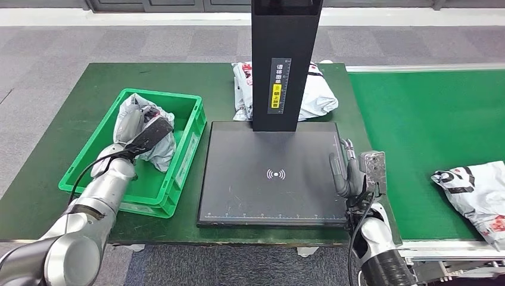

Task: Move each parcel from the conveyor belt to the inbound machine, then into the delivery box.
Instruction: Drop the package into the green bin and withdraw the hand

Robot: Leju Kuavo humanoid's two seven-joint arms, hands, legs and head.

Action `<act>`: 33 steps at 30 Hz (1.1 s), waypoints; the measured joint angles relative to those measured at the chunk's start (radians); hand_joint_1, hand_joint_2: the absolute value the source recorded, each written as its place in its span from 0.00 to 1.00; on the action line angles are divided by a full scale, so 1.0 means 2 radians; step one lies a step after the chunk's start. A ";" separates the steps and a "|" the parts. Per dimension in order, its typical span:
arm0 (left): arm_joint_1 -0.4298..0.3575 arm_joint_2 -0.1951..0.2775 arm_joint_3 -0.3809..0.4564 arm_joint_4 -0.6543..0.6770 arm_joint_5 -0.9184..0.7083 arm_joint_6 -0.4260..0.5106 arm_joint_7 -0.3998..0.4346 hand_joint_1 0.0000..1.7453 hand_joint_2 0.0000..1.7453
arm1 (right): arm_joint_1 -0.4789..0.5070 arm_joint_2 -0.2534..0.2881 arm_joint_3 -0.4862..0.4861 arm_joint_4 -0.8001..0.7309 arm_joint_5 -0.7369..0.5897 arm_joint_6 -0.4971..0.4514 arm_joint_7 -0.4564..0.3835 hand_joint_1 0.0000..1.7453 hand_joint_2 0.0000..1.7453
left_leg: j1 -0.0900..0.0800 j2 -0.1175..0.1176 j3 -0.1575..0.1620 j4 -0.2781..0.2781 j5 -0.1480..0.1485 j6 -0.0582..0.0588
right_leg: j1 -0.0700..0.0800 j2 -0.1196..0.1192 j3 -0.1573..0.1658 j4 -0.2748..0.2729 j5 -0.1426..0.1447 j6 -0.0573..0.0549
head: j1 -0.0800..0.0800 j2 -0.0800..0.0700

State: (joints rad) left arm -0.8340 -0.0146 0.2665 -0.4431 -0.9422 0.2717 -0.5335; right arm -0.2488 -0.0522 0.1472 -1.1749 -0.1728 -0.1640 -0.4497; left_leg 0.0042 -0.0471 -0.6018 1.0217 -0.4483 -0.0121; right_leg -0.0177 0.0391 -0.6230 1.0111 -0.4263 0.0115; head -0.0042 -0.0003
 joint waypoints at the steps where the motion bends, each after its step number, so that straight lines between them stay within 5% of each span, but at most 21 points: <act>1: 0.000 -0.001 -0.006 -0.004 0.021 -0.001 -0.006 0.00 0.00 | 0.001 0.000 0.000 -0.002 0.000 0.000 0.001 0.00 0.00 | 0.000 0.000 0.000 0.000 0.000 0.000 | 0.000 0.000 0.000 0.000 0.000 0.000 | 0.000 0.000; 15: 0.006 -0.004 -0.052 -0.034 0.236 -0.082 -0.002 0.00 0.00 | 0.016 -0.013 -0.002 -0.005 0.007 0.002 0.010 0.00 0.00 | 0.000 0.001 0.000 0.000 0.000 0.000 | 0.000 0.000 0.000 0.000 0.000 0.000 | 0.000 0.000; 21: 0.009 -0.010 -0.066 -0.047 0.254 0.007 -0.012 0.00 0.00 | 0.010 -0.025 -0.010 0.000 0.034 -0.031 0.010 0.00 0.00 | 0.000 0.000 0.000 0.000 0.000 0.000 | 0.000 0.000 0.000 0.000 0.000 0.000 | 0.000 0.000; 33: 0.010 -0.014 -0.076 -0.053 0.251 0.015 -0.012 0.00 0.00 | 0.008 -0.030 -0.011 0.005 0.037 -0.035 0.010 0.00 0.00 | 0.000 0.000 0.000 0.000 0.000 0.000 | 0.000 0.000 0.000 0.000 0.000 0.000 | 0.000 0.000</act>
State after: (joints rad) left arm -0.8133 -0.0418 0.1139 -0.5499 -0.4398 0.3015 -0.5573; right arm -0.2335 -0.1131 0.1259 -1.1658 -0.0984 -0.2331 -0.4299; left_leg 0.0040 -0.0466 -0.6020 1.0218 -0.4485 -0.0118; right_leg -0.0178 0.0391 -0.6230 1.0111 -0.4263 0.0115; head -0.0042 -0.0002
